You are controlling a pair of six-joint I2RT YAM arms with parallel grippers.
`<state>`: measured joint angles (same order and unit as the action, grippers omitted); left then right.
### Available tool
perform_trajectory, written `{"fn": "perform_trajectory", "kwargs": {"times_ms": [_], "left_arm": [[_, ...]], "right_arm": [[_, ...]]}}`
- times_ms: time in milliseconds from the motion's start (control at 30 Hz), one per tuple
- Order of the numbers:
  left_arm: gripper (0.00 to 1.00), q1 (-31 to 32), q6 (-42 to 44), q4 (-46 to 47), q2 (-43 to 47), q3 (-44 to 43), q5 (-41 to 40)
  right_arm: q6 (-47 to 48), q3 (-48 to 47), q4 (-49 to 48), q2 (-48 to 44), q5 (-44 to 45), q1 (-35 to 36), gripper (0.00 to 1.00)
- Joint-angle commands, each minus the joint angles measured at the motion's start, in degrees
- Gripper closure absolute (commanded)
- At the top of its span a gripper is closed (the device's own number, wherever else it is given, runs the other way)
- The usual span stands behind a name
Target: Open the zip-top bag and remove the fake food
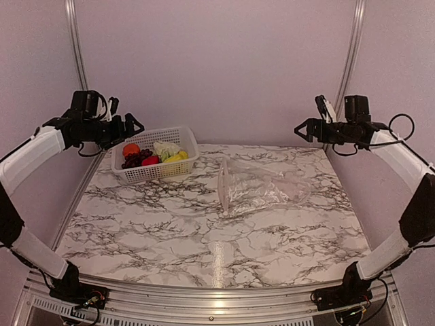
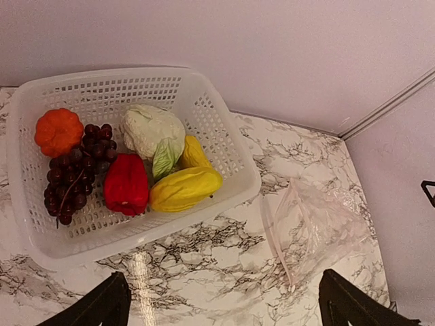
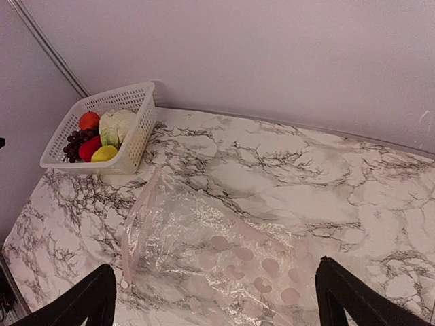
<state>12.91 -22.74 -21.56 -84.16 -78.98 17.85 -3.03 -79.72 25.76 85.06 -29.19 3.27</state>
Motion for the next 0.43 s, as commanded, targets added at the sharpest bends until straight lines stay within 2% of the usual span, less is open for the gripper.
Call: {"fn": "perform_trajectory", "kwargs": {"times_ms": [0,200,400], "left_arm": [[0.01,-0.43,1.85,-4.48,5.35,7.15,-6.36],[0.01,-0.43,2.15,-3.72,12.20,17.71,-8.37],[0.01,-0.43,0.35,-0.90,16.40,23.64,-9.90]], "right_arm": [[-1.35,7.10,0.46,-6.71,-2.94,-0.45,0.01],[-1.95,18.87,-2.56,-16.37,-4.63,-0.39,0.01],[-3.76,27.97,-6.31,-24.72,-3.72,-0.35,0.01]]}}
